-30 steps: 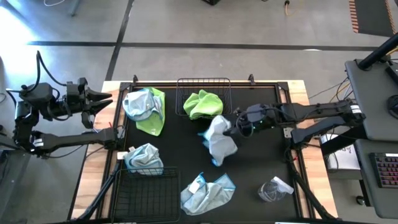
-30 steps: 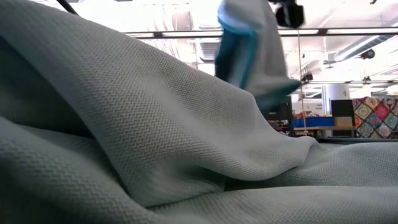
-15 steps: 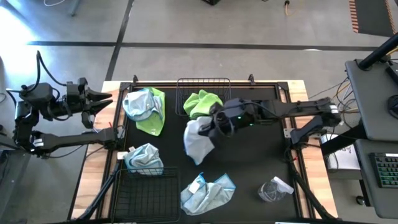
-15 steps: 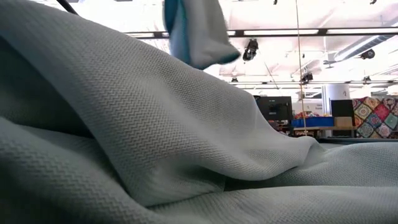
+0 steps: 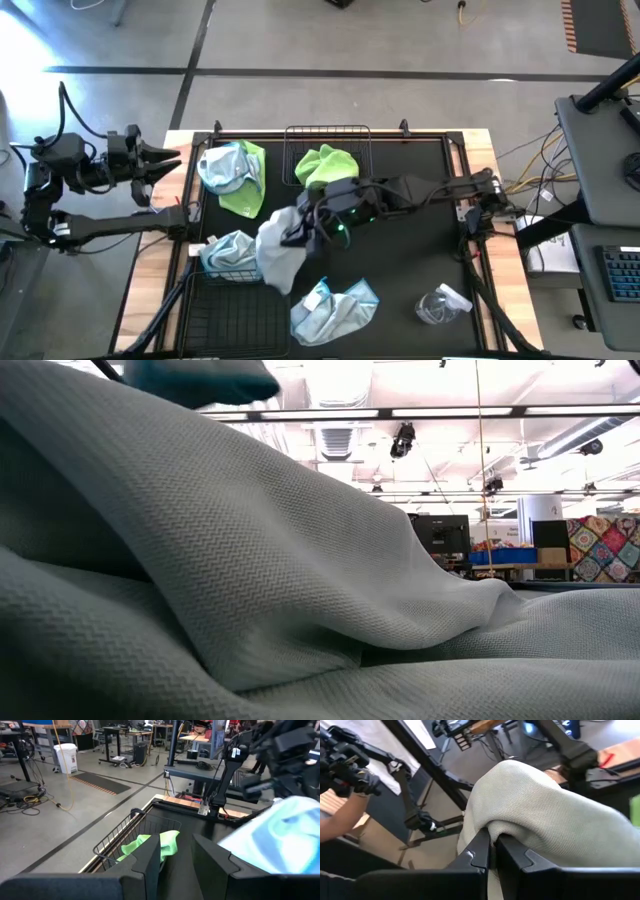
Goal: Sort microfiber towel by color & place in baskets
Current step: Put the blue microfiber towel into the bottom black wire basket
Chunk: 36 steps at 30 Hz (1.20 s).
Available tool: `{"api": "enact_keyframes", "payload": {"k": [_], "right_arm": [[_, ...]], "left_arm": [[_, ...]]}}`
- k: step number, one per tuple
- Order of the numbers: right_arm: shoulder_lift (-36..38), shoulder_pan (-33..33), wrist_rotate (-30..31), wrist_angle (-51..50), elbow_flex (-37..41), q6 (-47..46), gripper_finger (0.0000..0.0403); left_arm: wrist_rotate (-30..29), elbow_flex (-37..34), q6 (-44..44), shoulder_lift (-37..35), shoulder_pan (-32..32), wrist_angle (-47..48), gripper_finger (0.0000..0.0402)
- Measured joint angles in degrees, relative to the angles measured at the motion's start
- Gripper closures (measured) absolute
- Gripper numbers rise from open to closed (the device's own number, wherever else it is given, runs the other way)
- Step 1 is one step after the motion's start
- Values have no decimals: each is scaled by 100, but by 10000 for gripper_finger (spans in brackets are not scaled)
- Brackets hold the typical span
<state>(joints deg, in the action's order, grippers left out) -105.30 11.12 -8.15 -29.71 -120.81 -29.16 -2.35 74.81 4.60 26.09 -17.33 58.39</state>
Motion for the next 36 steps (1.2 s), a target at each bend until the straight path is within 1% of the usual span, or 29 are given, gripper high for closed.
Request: {"api": "enact_keyframes", "payload": {"k": [11,15,18,23,32,34,36], "right_arm": [[-1220,409,21,88,-1425,-81,390],[-1490,519,15,967,-1353,-320,390],[-1702,580,18,1226,-1382,-570,390],[-2050,642,69,1312,-1390,-1031,390],[-2443,639,87,1412,-1388,-1215,389],[-2443,639,84,1416,-1388,-1223,382],[-2426,639,77,1437,-1390,-1181,368]], "left_arm": [[0,0,-107,0,-2,9,306],[0,0,-107,1,0,9,306],[0,0,-105,1,-2,25,306],[2,0,-107,0,-1,188,306],[18,0,-107,2,-2,463,306],[47,0,-107,1,-2,492,306],[188,0,-103,0,-2,560,306]]}}
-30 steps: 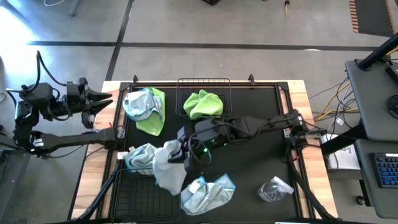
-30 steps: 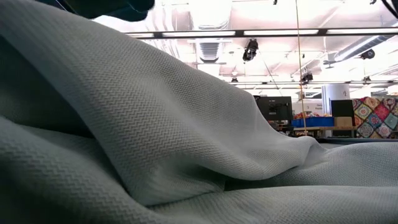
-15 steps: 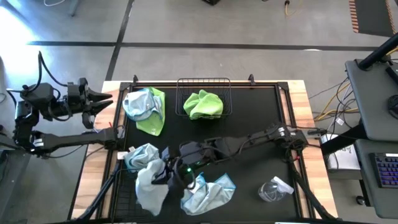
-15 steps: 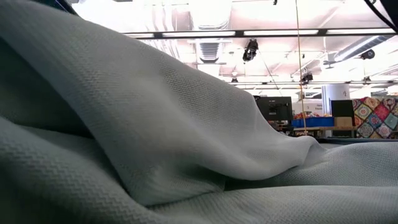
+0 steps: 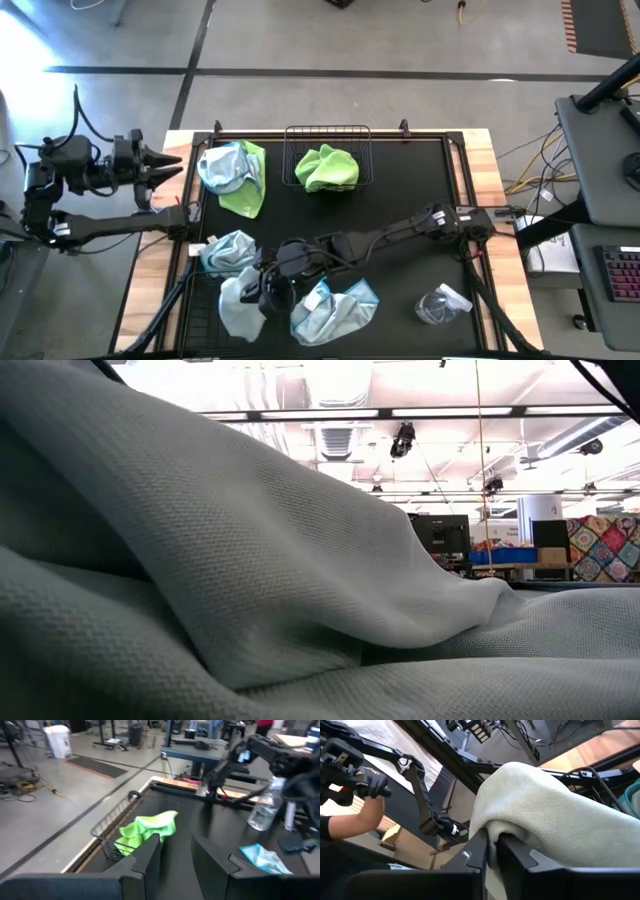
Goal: Sort microfiber towel by color & place in baskets
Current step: Put the blue microfiber towel into the bottom black wire basket
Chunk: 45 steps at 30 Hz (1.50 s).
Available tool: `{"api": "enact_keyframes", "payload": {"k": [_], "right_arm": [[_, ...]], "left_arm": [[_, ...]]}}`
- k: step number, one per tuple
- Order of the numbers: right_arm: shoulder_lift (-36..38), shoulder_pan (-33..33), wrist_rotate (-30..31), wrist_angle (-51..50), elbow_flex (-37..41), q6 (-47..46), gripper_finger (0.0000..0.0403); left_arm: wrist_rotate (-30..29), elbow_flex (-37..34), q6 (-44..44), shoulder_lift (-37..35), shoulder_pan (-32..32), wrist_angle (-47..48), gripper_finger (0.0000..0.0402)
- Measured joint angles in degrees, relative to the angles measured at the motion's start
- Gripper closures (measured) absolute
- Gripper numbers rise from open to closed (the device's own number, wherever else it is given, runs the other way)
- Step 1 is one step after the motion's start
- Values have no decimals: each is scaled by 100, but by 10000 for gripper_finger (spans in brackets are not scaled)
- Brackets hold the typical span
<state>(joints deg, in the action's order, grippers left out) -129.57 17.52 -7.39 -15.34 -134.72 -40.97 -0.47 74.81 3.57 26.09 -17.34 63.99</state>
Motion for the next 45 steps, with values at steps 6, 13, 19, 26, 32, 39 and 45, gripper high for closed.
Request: {"api": "enact_keyframes", "payload": {"k": [6,13,19,26,32,39,45], "right_arm": [[72,37,-58,-64,0,96,304],[80,37,-59,-810,0,43,255],[80,35,-12,-1861,0,-307,255],[80,35,-27,-2238,0,-570,267],[95,48,-580,-2733,0,-708,268],[97,75,-661,-4588,1,-976,273],[97,89,-655,-5671,1,-1249,270]], "left_arm": [[453,0,-2,-27,2,17,306],[453,2,40,-73,2,47,306],[455,2,42,-105,2,47,306],[455,4,42,-111,2,47,306],[457,4,42,-114,2,194,306],[457,4,42,-118,2,349,306],[459,4,42,-120,2,349,306]]}}
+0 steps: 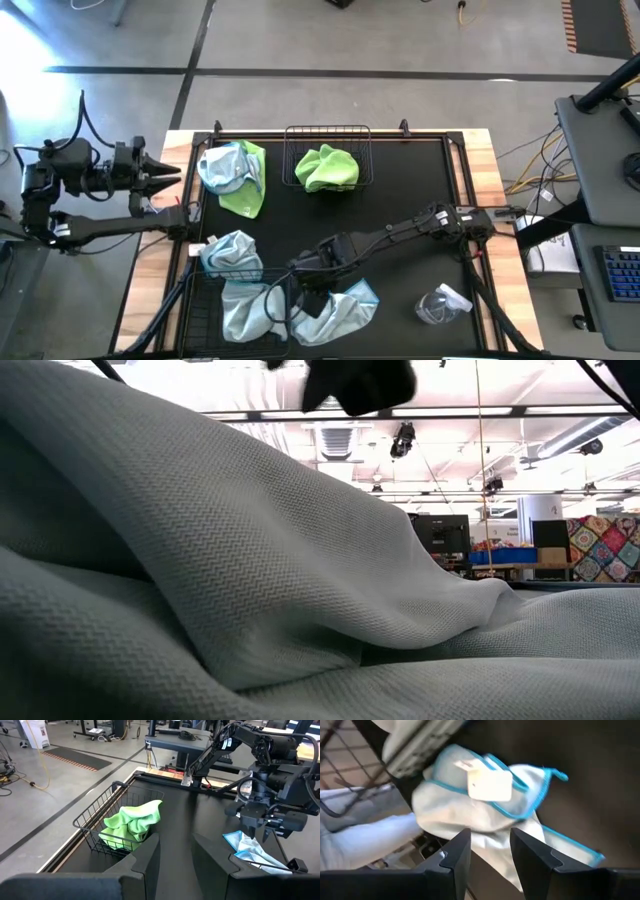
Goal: Sort microfiber towel by color & place in baskets
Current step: Put the blue microfiber towel into the bottom black wire basket
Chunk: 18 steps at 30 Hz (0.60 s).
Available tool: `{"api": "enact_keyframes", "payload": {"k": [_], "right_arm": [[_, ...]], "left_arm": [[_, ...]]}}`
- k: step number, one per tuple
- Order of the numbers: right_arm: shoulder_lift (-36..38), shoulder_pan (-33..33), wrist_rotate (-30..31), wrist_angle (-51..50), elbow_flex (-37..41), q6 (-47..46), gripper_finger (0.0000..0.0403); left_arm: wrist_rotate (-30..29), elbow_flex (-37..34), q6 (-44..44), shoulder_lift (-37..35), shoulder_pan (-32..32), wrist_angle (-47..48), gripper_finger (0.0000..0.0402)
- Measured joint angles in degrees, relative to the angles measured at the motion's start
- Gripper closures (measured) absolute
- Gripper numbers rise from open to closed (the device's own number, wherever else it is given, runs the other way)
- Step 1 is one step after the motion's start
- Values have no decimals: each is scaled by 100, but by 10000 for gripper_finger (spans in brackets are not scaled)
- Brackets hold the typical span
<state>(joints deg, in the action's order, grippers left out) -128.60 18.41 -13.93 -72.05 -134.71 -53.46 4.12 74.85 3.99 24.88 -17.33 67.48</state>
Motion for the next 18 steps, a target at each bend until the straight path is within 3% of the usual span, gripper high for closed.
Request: {"api": "enact_keyframes", "payload": {"k": [18], "right_arm": [[-389,297,43,-52,37,-67,267]], "left_arm": [[0,0,0,-2,-2,-2,306]]}}
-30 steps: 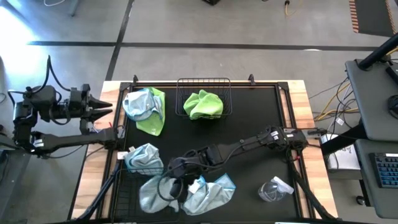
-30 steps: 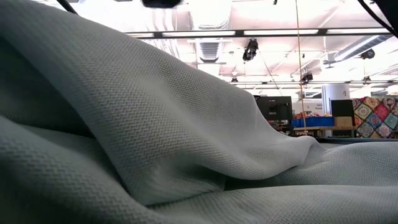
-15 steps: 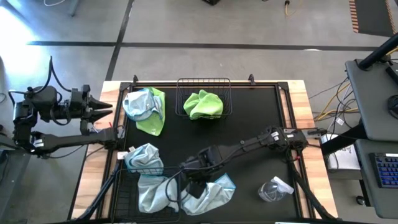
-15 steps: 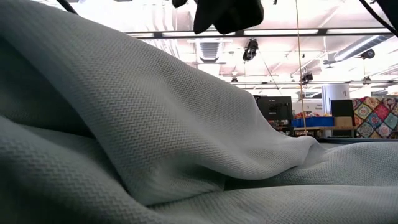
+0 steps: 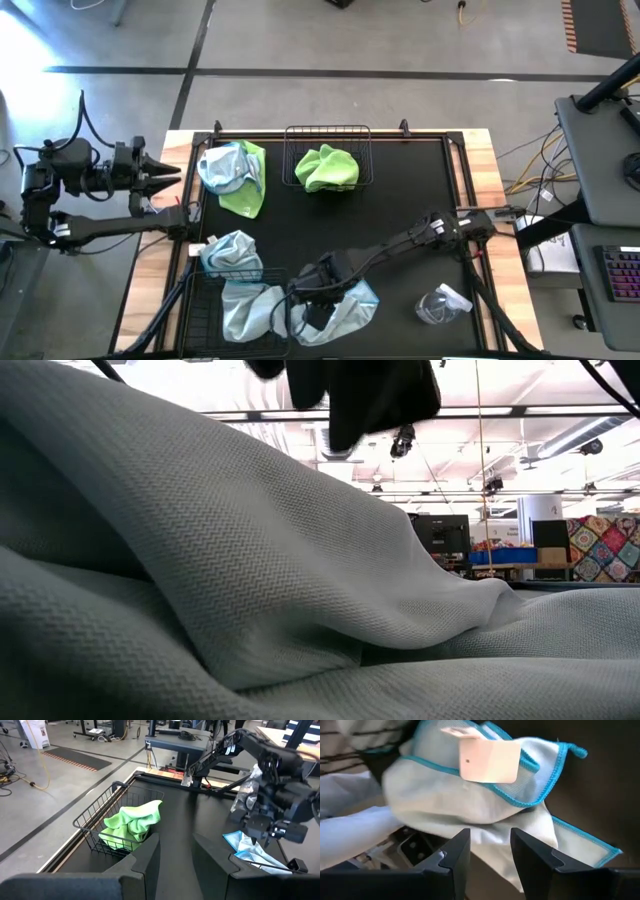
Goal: Sort microfiber towel by color & place in baskets
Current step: Put the blue microfiber towel into the bottom black wire basket
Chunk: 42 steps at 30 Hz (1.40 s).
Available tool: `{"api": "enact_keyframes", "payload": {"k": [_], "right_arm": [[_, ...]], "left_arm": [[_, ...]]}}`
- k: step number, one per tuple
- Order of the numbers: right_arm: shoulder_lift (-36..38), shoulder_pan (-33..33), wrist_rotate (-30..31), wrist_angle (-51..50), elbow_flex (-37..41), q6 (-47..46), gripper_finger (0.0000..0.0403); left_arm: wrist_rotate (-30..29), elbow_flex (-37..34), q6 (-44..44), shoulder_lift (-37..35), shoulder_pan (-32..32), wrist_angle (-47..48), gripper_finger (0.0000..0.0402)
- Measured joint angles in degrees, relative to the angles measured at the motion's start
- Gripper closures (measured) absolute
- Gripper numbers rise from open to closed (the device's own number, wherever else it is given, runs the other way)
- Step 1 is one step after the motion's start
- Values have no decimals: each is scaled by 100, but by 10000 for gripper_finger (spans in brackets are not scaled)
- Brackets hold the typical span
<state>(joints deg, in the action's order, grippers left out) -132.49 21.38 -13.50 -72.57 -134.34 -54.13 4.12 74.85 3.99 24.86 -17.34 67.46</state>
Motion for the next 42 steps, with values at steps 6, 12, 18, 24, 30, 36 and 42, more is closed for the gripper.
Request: {"api": "enact_keyframes", "payload": {"k": [6,12,18,24,30,36,42], "right_arm": [[-312,86,-203,-6,4,0,259],[-522,141,-476,-2,4,-2,250],[-611,165,-496,-21,4,-36,248],[-699,165,-500,-42,4,-101,248],[-831,165,-499,-42,6,-34,248],[-885,165,-495,-41,6,-6,248],[-885,165,-450,-40,6,17,253]], "left_arm": [[0,0,28,0,0,0,306],[1,0,97,0,0,21,306],[2,0,109,0,0,55,306],[4,0,111,0,0,80,306],[4,0,127,0,0,95,306],[9,0,119,0,0,194,306],[11,0,107,0,0,216,306]]}}
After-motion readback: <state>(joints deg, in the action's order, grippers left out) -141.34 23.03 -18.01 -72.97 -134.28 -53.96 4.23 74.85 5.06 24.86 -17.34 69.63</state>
